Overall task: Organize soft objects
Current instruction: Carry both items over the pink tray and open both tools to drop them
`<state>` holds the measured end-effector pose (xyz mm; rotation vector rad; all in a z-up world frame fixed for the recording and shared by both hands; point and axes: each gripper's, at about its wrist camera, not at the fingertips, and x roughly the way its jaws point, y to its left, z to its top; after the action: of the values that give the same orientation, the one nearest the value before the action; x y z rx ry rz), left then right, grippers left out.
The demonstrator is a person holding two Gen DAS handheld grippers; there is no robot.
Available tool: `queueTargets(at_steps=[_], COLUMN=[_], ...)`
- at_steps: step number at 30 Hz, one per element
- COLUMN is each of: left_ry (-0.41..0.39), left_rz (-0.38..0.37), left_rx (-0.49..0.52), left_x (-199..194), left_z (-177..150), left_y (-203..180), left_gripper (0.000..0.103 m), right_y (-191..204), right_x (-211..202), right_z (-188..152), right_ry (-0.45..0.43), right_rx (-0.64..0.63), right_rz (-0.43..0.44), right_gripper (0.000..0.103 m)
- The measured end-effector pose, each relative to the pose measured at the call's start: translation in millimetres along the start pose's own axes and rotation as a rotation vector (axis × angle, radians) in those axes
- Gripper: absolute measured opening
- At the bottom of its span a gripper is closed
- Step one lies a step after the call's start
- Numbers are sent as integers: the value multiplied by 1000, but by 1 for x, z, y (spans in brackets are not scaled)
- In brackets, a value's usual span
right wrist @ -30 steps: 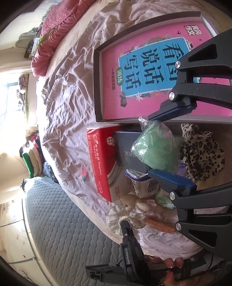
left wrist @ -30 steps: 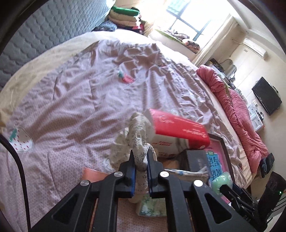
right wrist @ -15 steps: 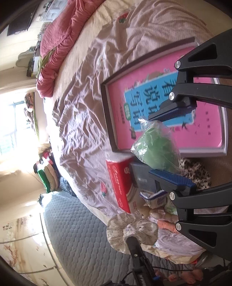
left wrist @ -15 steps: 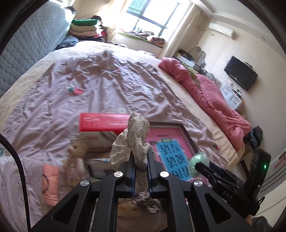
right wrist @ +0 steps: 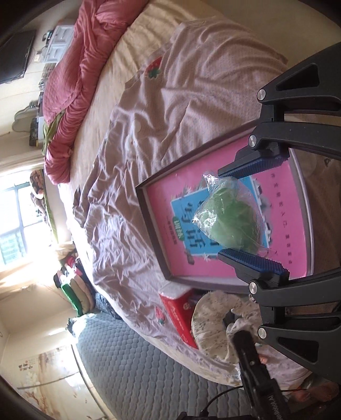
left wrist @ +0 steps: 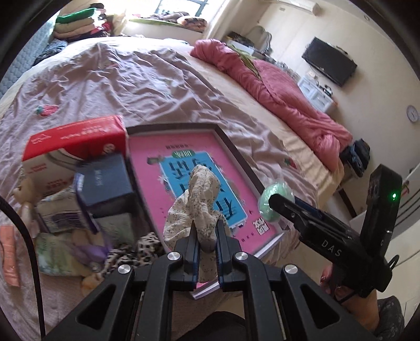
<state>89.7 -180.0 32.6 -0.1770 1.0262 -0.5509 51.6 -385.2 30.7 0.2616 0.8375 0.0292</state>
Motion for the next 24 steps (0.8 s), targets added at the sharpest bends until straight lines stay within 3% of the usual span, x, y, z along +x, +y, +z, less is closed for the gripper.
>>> queueTargets(at_steps=[12,24], left_ry=[139,186], left_rz=[26,17], left_rx=[47,25], left_x=[67,86], left_z=[-6,-11], left_y=[-15,-13], left_gripper=[10,11], right_y=[-22,-32], right_x=[31,51], right_z=[-16,-23], right_ry=[73,123], right_rx=[14,14], right_rz=[-40,-103], right_gripper=[57,60])
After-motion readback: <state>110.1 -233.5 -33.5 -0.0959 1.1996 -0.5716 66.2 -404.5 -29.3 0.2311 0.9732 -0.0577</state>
